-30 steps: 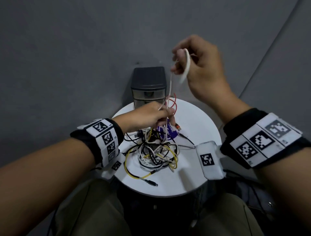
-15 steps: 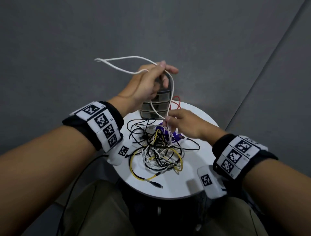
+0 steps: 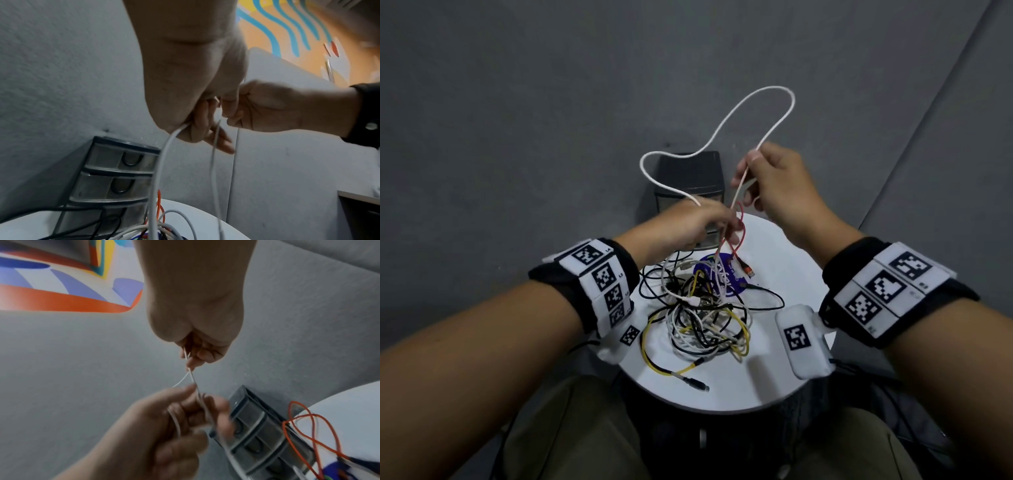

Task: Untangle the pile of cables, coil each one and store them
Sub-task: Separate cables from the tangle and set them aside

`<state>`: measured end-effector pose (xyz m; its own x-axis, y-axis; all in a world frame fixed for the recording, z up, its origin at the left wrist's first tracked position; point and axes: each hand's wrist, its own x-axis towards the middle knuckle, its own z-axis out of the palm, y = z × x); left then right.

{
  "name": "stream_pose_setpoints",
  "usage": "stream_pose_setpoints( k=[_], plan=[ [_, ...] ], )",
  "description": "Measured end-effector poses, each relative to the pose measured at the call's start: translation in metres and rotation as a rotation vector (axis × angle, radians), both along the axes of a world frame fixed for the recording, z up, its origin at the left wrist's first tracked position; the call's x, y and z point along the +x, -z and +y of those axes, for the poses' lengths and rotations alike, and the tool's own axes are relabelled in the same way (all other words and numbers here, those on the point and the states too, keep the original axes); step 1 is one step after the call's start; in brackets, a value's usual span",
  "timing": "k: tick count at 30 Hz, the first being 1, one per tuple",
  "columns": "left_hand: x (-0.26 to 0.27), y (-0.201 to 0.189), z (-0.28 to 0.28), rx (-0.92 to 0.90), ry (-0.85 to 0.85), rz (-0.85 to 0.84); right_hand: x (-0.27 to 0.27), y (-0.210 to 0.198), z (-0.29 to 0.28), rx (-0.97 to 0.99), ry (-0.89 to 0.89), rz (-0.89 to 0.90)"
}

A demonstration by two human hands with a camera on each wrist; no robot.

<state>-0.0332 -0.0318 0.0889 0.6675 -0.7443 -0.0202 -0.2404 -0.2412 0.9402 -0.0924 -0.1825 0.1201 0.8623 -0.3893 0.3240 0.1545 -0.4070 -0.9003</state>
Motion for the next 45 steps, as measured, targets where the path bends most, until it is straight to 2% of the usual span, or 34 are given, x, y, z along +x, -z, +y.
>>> stream_pose_setpoints(
  k=[5, 8, 10, 12, 15, 18, 19, 21, 23, 24, 27, 29, 31, 34, 37, 40, 43, 45],
  plan=[
    [0.000, 0.002, 0.005, 0.182, 0.165, -0.099, 0.009, -0.010, -0.028, 0.125, 0.189, -0.143],
    [0.007, 0.002, 0.012, 0.199, 0.206, -0.089, 0.007, -0.015, -0.050, 0.286, 0.358, -0.178],
    [0.007, 0.001, 0.014, 0.191, 0.204, -0.091, 0.002, -0.011, -0.057, 0.453, 0.360, -0.053],
    [0.008, -0.002, 0.012, 0.186, 0.176, -0.093, -0.004, 0.003, -0.057, 0.529, 0.262, 0.200],
    [0.006, -0.009, 0.005, 0.174, 0.164, -0.101, -0.010, 0.022, -0.046, 0.441, 0.114, 0.486],
    [0.003, -0.014, 0.000, 0.172, 0.189, -0.092, -0.013, 0.027, -0.029, 0.456, -0.008, 0.578],
    [0.001, -0.015, -0.001, 0.186, 0.202, -0.095, -0.012, 0.027, -0.024, 0.441, -0.020, 0.590],
    [0.000, -0.016, -0.003, 0.251, 0.209, -0.123, -0.009, 0.026, -0.017, 0.252, 0.038, 0.555],
    [0.001, -0.017, -0.003, 0.341, 0.177, -0.174, -0.006, 0.020, -0.011, 0.030, 0.159, 0.440],
    [0.001, -0.018, -0.003, 0.380, 0.165, -0.210, -0.005, 0.017, -0.008, 0.000, 0.182, 0.386],
    [-0.001, -0.019, -0.007, 0.464, 0.184, -0.339, -0.006, 0.009, 0.002, 0.021, 0.021, 0.462],
    [-0.004, -0.021, -0.009, 0.515, 0.188, -0.400, -0.006, 0.009, 0.006, -0.065, -0.090, 0.526],
    [-0.003, -0.023, -0.009, 0.519, 0.197, -0.397, -0.005, 0.012, 0.005, -0.131, -0.093, 0.498],
    [-0.001, -0.024, -0.005, 0.515, 0.216, -0.376, -0.004, 0.013, -0.004, -0.040, -0.010, 0.427],
    [0.002, -0.024, -0.001, 0.512, 0.207, -0.405, -0.003, 0.019, -0.025, 0.064, 0.146, 0.406],
    [0.004, -0.022, -0.001, 0.472, 0.174, -0.379, -0.006, 0.028, -0.050, 0.120, 0.252, 0.454],
    [0.005, -0.023, -0.004, 0.432, 0.099, -0.391, -0.016, 0.035, -0.059, 0.030, 0.220, 0.627],
    [0.006, -0.025, -0.007, 0.406, 0.038, -0.429, -0.022, 0.033, -0.050, 0.042, 0.101, 0.725]
  ],
)
